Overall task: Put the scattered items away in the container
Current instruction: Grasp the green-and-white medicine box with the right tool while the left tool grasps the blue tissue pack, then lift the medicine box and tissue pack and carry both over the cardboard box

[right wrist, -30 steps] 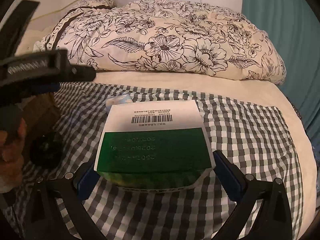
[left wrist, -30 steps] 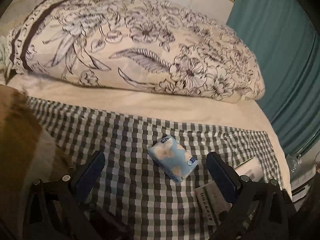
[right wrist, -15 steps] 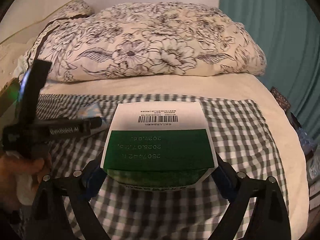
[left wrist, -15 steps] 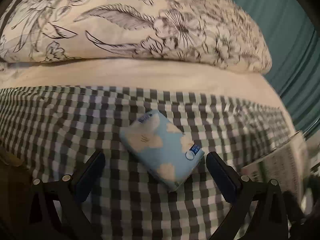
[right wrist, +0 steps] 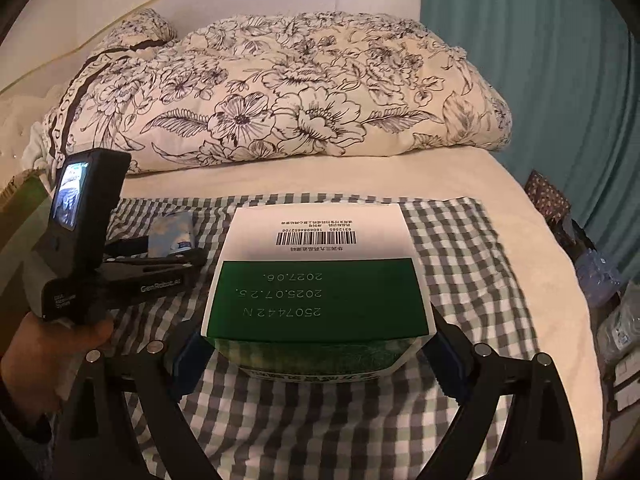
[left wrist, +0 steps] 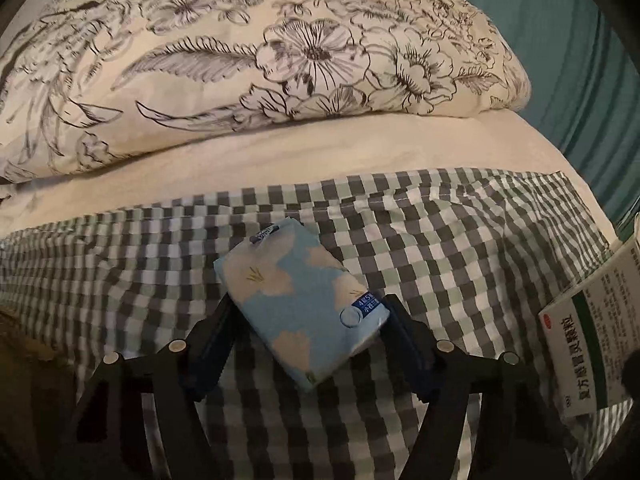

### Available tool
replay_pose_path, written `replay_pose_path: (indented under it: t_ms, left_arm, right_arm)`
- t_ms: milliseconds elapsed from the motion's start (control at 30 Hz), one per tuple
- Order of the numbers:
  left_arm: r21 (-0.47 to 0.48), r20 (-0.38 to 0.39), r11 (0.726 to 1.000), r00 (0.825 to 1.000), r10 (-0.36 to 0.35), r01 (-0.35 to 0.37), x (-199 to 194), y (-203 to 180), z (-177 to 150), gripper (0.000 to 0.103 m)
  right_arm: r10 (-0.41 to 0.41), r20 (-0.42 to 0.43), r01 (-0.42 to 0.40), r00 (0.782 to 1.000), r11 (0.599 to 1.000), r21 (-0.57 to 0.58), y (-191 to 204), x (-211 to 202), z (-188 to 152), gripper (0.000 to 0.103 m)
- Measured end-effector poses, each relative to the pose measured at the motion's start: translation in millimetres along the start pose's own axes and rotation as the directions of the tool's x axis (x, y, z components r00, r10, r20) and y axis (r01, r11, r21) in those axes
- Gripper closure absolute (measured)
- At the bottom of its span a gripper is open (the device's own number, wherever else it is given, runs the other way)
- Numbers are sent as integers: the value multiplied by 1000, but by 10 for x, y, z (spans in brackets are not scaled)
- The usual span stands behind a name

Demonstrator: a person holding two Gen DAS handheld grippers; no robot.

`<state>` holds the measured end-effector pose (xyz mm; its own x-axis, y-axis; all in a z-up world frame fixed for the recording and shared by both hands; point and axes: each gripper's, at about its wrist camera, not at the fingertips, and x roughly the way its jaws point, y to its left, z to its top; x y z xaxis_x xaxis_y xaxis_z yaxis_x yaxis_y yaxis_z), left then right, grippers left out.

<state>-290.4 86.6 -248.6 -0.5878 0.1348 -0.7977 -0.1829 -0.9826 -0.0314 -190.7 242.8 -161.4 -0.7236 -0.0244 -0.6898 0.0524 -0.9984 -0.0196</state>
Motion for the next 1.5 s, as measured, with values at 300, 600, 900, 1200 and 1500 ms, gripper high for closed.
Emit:
replay_pose_path:
  t_ms: [300,600,900,1200,1500]
  left_arm:
    - [18,109,1000,994,1,-3,-753,-76,58,31]
    - [-5,196,1000,980,-23,24,-1475,-50,11,31]
    - [-32,249,999,968,-21,30,-1966,38,-25,31]
    - [-28,304,999,953,-11,20,-2444,78,-73,31]
    - [-73,336,997,941,51,-28,-2831,477,-259,31]
  right_arm:
    - [-4,37,4,999,1000,2,55,-328,3,11]
    - [-5,80,5,997,1000,7,163,-743,34,11]
    - [-12,113,10,993,1000,14,226,-1119,57,11]
    - [-10,145,7,989,1000,21,299,-1431,79,11]
    - [35,183,-35,982,999,-6,578,-1642,130,11]
